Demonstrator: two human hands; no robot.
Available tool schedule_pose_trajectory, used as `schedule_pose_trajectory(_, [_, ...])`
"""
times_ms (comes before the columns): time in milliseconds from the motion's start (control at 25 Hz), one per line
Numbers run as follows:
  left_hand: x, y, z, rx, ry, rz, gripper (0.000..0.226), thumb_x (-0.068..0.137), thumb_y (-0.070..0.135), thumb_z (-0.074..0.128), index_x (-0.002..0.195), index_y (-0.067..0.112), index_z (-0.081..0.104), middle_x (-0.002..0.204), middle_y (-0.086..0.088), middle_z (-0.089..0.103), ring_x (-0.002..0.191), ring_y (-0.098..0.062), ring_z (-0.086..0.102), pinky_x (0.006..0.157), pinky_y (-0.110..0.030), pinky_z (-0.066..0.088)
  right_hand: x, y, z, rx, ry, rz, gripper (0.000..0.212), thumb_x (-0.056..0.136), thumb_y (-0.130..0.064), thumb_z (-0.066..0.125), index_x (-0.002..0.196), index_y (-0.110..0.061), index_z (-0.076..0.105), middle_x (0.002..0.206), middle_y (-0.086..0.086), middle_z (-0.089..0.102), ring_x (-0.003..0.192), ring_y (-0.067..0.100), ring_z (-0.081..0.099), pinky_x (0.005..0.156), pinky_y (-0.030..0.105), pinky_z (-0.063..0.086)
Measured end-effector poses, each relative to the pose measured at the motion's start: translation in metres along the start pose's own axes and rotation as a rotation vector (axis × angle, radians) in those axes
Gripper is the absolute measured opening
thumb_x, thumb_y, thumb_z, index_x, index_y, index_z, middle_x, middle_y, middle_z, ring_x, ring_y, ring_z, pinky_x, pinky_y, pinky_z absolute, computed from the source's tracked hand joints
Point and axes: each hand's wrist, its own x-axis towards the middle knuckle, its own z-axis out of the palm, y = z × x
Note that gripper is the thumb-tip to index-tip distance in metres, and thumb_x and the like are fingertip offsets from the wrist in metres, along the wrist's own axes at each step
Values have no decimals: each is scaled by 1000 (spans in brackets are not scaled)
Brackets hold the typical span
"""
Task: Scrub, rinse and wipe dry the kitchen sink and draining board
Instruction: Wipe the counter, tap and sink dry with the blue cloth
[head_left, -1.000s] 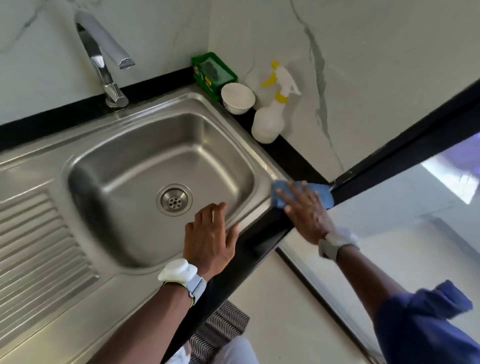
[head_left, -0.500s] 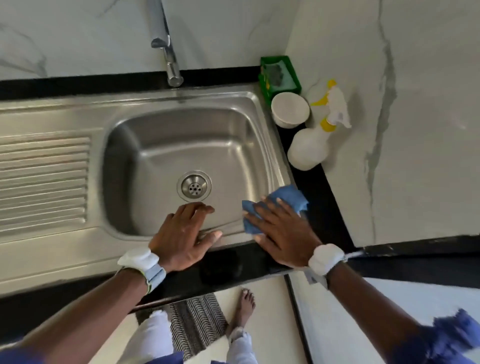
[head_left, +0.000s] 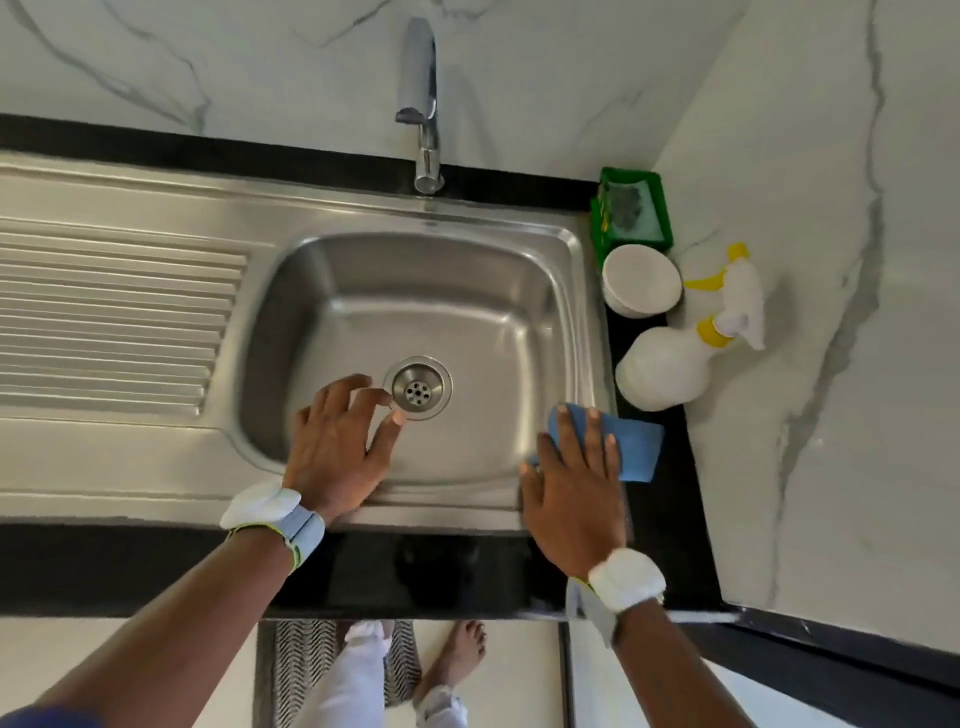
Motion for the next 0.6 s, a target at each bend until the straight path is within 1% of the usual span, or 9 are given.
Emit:
schedule_pose_trajectory(80, [27, -17, -9, 14, 86, -72, 44, 95, 59, 39, 120, 32, 62, 144, 1, 50, 131, -30, 47, 99, -53, 40, 24, 6, 5, -56, -18, 18, 64, 96, -45, 28, 144, -10, 51, 163, 9, 28, 154, 36, 7, 124, 53, 6])
schedule_pose_trajectory(160, [57, -38, -19, 39, 168, -106, 45, 93, 56, 41, 118, 26, 63, 143, -7, 52, 129, -37, 47, 99, -57, 40, 80, 11, 1, -127, -12, 25, 66, 90, -39, 36, 146, -6, 47, 160, 9, 35, 153, 36, 12, 123, 55, 10])
schedule_pose_trajectory(240, [97, -62, -31, 91, 225, -93, 46, 93, 54, 41, 115, 19, 61, 140, -14, 53, 123, -42, 49, 96, -60, 40, 146, 15, -6, -120, -53, 42, 70, 86, -29, 44, 151, -4, 38, 161, 9, 31, 153, 36, 11, 123, 54, 8])
schedule_pose_trajectory(320, [133, -83, -41, 143, 245, -51, 50, 92, 53, 42, 116, 13, 59, 138, -17, 52, 121, -43, 49, 94, -60, 40, 197, 18, -13, -125, -63, 35, 72, 88, -19, 49, 155, -3, 26, 164, 10, 22, 153, 38, 8, 124, 52, 5])
schedule_pose_trajectory(360, [147, -92, -45, 160, 240, -30, 52, 91, 52, 43, 120, 12, 58, 140, -17, 52, 122, -43, 49, 94, -60, 40, 219, 20, -13, -115, -38, 44, 73, 89, -15, 50, 156, -3, 23, 164, 11, 19, 152, 38, 9, 123, 51, 5])
schedule_pose_trajectory(440, [175, -114, -52, 183, 210, 21, 57, 88, 52, 45, 128, 13, 57, 141, -15, 50, 124, -42, 47, 94, -60, 41, 261, 17, -16, -76, 37, 95, 70, 90, -11, 51, 154, 0, 24, 162, 16, 21, 149, 38, 18, 122, 48, 11])
schedule_pose_trajectory(520, [190, -127, -55, 214, 171, 93, 59, 85, 54, 46, 130, 17, 57, 140, -12, 50, 123, -41, 48, 94, -59, 41, 295, 9, -19, 106, 139, 168, 56, 95, -11, 49, 148, 3, 35, 155, 20, 33, 143, 36, 32, 117, 44, 19])
schedule_pose_trajectory(560, [194, -131, -56, 227, 158, 121, 59, 84, 55, 46, 130, 19, 57, 140, -10, 50, 123, -40, 49, 94, -58, 41, 306, 1, -27, 281, 196, 255, 44, 98, -11, 48, 139, 5, 46, 144, 23, 45, 133, 32, 46, 111, 43, 28])
schedule_pose_trajectory(600, [197, -138, -58, 229, 151, 137, 59, 83, 56, 47, 129, 21, 57, 139, -9, 50, 122, -39, 49, 94, -56, 41, 319, -11, -35, 483, 332, 357, 32, 101, -11, 47, 126, 5, 56, 126, 23, 57, 115, 26, 59, 101, 40, 37])
